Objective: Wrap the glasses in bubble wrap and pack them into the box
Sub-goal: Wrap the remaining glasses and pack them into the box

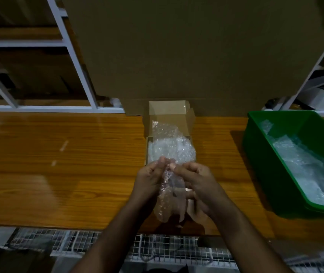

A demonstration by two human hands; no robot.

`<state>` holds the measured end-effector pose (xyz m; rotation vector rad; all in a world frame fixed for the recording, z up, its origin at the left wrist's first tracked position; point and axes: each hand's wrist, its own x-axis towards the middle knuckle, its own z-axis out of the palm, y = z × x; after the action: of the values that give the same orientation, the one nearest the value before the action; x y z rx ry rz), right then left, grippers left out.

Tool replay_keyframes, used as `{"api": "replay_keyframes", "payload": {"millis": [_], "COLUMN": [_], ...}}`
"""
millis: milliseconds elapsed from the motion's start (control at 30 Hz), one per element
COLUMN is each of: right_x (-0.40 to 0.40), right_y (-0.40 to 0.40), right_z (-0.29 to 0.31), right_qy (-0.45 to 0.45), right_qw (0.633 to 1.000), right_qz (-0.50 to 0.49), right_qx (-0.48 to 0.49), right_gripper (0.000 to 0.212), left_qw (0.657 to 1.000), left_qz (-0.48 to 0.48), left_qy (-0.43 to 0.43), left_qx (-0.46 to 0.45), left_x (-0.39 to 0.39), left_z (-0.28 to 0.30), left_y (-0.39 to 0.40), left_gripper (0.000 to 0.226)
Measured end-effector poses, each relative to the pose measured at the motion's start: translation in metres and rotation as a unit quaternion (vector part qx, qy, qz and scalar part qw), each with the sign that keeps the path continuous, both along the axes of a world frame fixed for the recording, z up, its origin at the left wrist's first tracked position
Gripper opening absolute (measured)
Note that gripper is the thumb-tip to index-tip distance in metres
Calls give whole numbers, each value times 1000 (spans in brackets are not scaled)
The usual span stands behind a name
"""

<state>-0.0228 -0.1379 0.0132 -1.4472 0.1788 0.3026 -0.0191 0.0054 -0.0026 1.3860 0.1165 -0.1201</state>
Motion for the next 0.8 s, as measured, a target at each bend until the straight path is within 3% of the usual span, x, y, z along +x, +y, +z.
{"api": "replay_keyframes", "payload": {"millis": [100,200,267,333,400,500,633,800], "right_x": [7,18,24,26,27,23,26,27], "right_y": [-7,-32,-50,-62,-65,-56,-61,-73], "right_z": [-3,-1,3,6,5,7,3,9], "right_qy": [13,29,50,66,43,-30,-98,-162], "right_qw": [998,993,993,996,997,989,988,981], "right_qz": [-53,-108,-108,-35,61,121,110,109], "right_qx": [-14,-33,22,51,-3,-80,-44,-3], "right_gripper": [10,20,31,45,53,38,37,21], "left_qw": [999,992,989,989,989,989,997,991], "left_qz": [53,108,123,108,86,59,-14,-28], "left_qy": [9,-25,-43,-59,-75,-81,-62,-114], "left_qx": [-12,51,74,84,93,109,48,57], "left_x": [5,12,15,17,17,19,18,23], "left_z": [1,1,5,10,14,18,24,27], "left_y": [6,26,39,46,48,55,70,86], "left_gripper": [22,21,20,15,15,20,35,15]}}
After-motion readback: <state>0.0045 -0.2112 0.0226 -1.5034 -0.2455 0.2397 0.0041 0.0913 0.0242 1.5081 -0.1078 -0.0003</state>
